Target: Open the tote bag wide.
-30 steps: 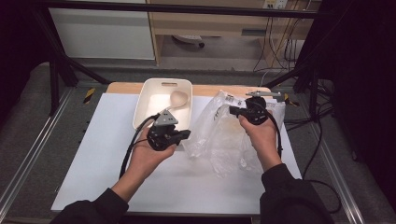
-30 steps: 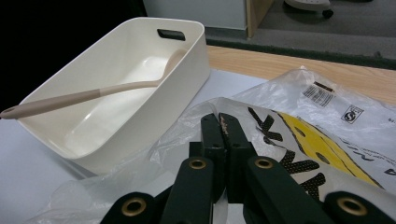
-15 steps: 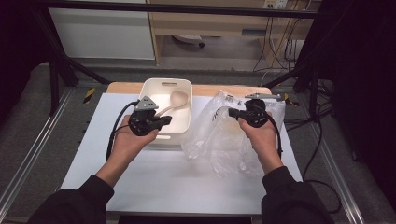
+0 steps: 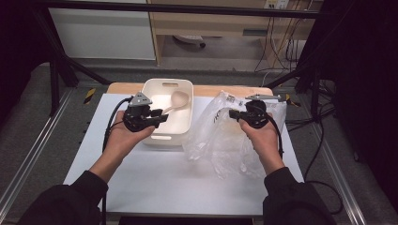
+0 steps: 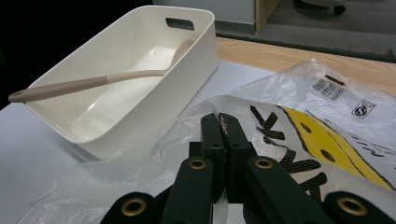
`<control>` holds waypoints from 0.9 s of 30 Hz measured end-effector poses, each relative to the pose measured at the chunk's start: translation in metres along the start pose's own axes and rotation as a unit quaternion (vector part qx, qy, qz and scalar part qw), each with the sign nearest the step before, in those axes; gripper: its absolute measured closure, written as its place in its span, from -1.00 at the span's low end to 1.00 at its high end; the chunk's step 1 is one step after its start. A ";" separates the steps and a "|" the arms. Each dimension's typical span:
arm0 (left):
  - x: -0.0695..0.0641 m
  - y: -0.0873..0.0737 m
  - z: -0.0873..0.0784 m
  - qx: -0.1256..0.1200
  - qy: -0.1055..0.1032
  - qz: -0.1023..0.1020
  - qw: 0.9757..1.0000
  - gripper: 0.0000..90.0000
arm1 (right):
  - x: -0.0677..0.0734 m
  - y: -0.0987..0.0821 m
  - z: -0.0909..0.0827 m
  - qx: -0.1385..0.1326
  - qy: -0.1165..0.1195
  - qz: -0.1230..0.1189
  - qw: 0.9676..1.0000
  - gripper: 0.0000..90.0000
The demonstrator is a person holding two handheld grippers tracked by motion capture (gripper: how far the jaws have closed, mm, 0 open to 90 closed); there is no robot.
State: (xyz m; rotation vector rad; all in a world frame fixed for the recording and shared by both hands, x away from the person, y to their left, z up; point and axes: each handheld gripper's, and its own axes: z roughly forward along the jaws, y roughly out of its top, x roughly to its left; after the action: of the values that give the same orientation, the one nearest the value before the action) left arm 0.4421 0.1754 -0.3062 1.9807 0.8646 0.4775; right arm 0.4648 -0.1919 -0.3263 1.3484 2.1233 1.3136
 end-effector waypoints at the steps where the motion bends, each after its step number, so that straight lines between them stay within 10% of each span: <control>1: 0.002 0.000 0.000 -0.002 -0.002 -0.005 1.000 0.27 | 0.000 0.000 0.000 0.000 0.000 0.000 1.000 1.00; 13: 0.020 -0.004 0.001 -0.004 0.008 -0.044 0.999 -0.66 | 0.002 -0.002 0.000 0.001 0.004 -0.006 1.000 1.00; 27: 0.036 -0.005 0.005 0.013 0.019 -0.048 0.999 -0.77 | 0.006 0.004 -0.001 -0.003 0.011 -0.005 1.000 1.00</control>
State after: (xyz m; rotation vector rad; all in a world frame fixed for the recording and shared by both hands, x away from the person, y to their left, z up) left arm 0.4678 0.2001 -0.3129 1.9500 0.9891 0.4511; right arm 0.4632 -0.1874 -0.3216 1.3254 2.1353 1.3366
